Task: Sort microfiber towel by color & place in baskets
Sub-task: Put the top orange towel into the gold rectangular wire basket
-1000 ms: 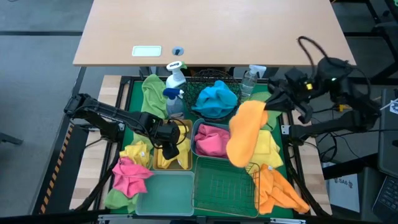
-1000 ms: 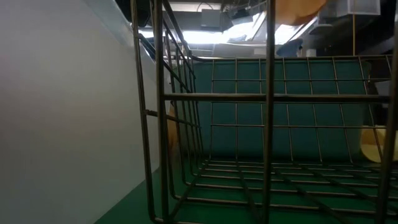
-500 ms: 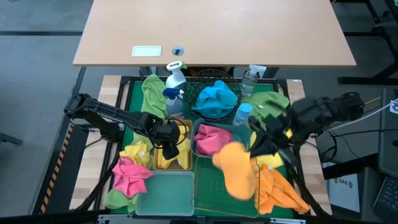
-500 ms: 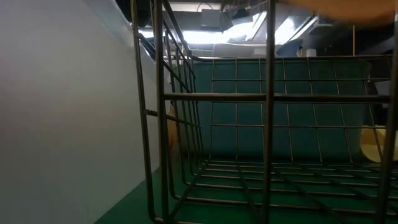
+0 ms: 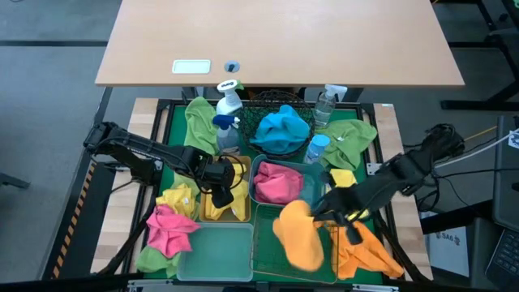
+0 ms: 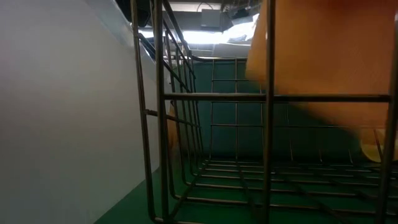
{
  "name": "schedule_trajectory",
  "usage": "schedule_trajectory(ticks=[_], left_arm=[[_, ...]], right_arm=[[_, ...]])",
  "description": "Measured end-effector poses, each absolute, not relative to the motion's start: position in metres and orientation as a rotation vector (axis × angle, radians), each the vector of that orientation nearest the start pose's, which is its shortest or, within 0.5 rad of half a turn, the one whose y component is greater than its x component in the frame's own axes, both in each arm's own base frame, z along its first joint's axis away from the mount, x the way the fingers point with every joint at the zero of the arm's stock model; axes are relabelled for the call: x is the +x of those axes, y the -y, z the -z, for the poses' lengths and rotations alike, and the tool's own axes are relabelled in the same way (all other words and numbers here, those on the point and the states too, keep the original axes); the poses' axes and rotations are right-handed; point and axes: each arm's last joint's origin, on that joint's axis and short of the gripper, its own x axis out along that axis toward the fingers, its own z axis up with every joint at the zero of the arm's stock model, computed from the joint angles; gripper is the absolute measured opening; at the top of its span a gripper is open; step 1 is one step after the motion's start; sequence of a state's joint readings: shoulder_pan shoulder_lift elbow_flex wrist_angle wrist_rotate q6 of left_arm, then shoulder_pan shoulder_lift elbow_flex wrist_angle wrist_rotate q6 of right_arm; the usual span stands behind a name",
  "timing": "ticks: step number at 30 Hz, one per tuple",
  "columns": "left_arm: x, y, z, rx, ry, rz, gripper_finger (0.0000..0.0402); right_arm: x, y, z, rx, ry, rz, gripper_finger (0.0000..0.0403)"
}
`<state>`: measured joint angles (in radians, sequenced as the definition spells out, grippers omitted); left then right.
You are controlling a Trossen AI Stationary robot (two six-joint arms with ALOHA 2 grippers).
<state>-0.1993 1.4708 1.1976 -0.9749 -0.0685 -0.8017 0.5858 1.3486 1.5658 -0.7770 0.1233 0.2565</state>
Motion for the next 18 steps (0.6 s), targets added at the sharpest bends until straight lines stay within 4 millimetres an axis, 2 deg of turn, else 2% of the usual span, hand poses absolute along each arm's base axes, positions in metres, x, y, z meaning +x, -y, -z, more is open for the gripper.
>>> schedule_trajectory(ticks=[10,18], left_arm=[[0.271,0.053,-0.266,-0.529,-1.2,-0.381,0.0119],[0.271,0.053,-0.266,-0.53,-1.201,-0.381,0.0119]], right_arm=[[0.257,-0.167,-0.368,-0.043,-0.873,-0.357,0.0019],[0.269,-0.178,-0.35,-0.026,-0.964,-0.434,0.0021]])
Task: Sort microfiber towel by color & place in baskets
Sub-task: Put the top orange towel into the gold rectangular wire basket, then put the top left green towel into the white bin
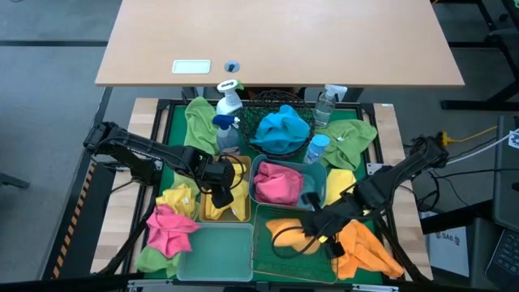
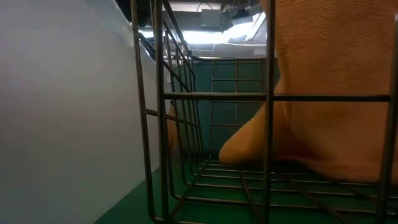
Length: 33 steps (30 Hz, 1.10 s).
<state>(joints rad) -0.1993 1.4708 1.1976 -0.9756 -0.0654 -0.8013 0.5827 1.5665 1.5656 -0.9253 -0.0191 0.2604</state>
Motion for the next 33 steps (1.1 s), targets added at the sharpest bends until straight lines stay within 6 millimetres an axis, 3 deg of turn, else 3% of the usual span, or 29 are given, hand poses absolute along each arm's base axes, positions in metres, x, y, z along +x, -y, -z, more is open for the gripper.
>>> schedule_trajectory(ticks=[9,16,24,33], left_arm=[[0.271,0.053,-0.266,-0.534,-1.206,-0.375,0.0119],[0.266,0.053,-0.27,-0.545,-1.218,-0.359,0.0119],[0.242,0.046,-0.296,-0.496,-1.145,-0.336,0.0119],[0.205,0.018,-0.319,-0.466,-1.08,-0.526,0.0119]], right_arm=[[0.272,-0.18,-0.345,-0.031,-0.98,-0.431,0.003],[0.272,-0.18,-0.345,-0.031,-0.981,-0.431,0.0106],[0.271,-0.179,-0.344,-0.035,-0.999,-0.429,0.0177],[0.258,-0.173,-0.347,-0.024,-1.088,-0.48,0.0186]])
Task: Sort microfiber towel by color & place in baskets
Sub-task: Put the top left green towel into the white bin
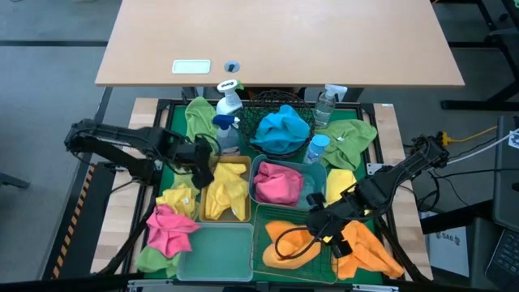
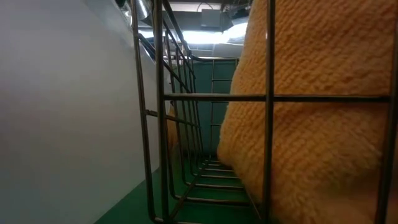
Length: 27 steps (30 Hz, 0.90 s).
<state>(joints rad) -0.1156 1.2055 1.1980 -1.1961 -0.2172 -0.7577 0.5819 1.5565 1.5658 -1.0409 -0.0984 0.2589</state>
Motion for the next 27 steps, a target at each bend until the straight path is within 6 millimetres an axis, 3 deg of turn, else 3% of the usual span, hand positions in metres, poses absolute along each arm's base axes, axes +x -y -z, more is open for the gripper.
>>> schedule_trajectory(ticks=[8,15,22,27], left_arm=[[0.186,-0.031,-0.322,-0.523,-1.092,-0.768,0.0119],[0.166,-0.083,-0.322,-0.574,-1.096,-0.958,0.0119],[0.15,-0.13,-0.287,-0.687,-1.046,-1.02,0.0119],[0.139,-0.147,-0.261,-0.729,-1.003,-1.097,0.0119]], right_arm=[[0.241,-0.159,-0.358,-0.074,-1.088,-0.401,0.0186],[0.239,-0.158,-0.36,-0.078,-1.087,-0.398,0.0186],[0.238,-0.157,-0.359,-0.084,-1.107,-0.393,0.0186],[0.237,-0.157,-0.359,-0.085,-1.109,-0.393,0.0186]])
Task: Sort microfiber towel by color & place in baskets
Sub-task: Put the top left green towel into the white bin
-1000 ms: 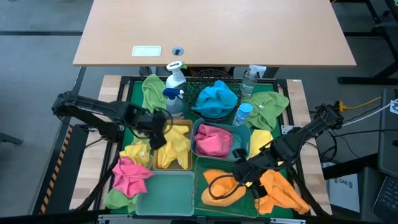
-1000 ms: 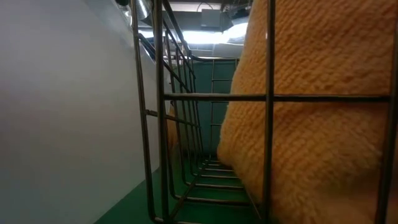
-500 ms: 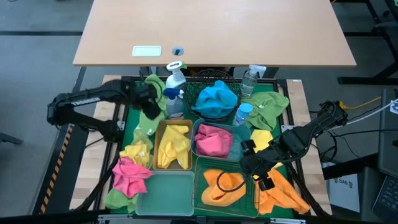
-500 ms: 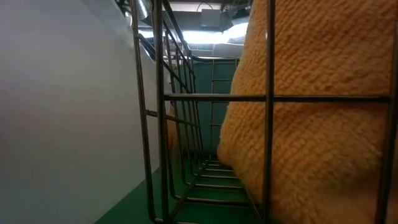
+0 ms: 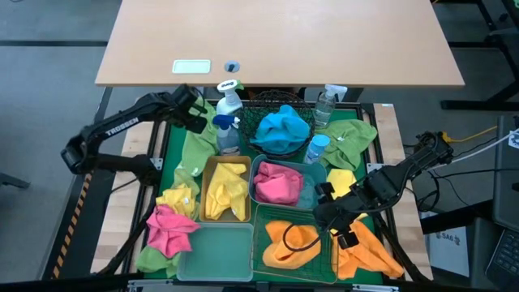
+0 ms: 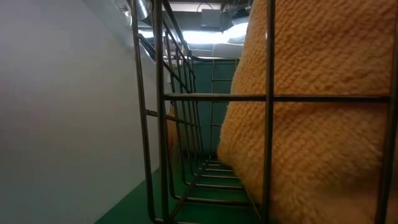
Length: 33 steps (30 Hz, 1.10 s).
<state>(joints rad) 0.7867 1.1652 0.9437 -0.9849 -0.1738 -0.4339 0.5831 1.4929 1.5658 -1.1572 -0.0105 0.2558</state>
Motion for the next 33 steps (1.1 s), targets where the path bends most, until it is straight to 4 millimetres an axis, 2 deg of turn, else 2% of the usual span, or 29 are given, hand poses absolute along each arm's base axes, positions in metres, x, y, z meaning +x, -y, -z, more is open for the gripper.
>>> schedule_trajectory(ticks=[9,14,22,30,33], left_arm=[[0.123,-0.155,-0.242,-0.793,-1.032,-1.171,0.0119],[0.119,-0.162,-0.23,-0.839,-0.981,-1.189,0.0119],[0.12,-0.168,-0.202,-0.907,-0.899,-1.241,0.0119],[0.125,-0.175,-0.186,-0.95,-0.832,-1.276,0.0119],[0.127,-0.177,-0.179,-0.964,-0.862,-1.281,0.0119]], right_arm=[[0.238,-0.157,-0.359,-0.085,-1.109,-0.393,0.0186],[0.237,-0.157,-0.359,-0.085,-1.11,-0.393,0.0186],[0.237,-0.156,-0.358,-0.089,-1.123,-0.39,0.0186],[0.236,-0.156,-0.358,-0.092,-1.13,-0.387,0.0186],[0.236,-0.156,-0.358,-0.091,-1.13,-0.387,0.0186]])
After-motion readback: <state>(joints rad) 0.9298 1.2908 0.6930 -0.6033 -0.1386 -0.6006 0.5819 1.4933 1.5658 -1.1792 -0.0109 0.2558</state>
